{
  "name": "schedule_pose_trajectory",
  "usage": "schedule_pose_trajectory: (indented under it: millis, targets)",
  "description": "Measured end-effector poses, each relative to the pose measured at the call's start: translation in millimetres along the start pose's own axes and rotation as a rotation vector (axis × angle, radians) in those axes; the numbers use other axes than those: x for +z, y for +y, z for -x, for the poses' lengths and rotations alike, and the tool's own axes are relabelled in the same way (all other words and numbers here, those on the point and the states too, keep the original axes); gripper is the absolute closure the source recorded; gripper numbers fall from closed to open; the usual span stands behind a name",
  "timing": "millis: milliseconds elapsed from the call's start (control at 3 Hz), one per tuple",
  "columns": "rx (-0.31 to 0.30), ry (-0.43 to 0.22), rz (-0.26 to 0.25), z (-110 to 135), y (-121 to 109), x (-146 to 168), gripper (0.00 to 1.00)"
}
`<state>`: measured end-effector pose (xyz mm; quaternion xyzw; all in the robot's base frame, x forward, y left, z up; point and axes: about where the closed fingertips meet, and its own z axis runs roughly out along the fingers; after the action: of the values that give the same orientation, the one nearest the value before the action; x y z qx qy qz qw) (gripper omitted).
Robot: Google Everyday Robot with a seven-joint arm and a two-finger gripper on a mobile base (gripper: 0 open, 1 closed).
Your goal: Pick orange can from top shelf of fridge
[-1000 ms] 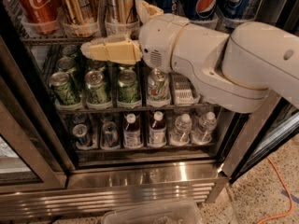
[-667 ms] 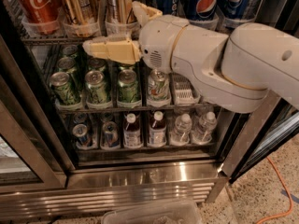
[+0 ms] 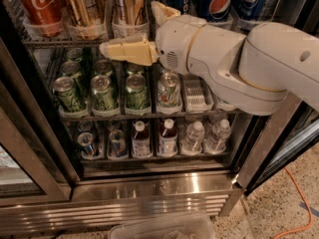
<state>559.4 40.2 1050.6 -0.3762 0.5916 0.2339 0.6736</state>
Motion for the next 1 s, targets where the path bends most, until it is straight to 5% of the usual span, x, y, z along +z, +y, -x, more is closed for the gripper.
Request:
schedule_pose_trajectory:
  millis: [1000]
  targets:
    - [-0.022,0.001,-0.073,0.7,-40.5,13.4,0.08]
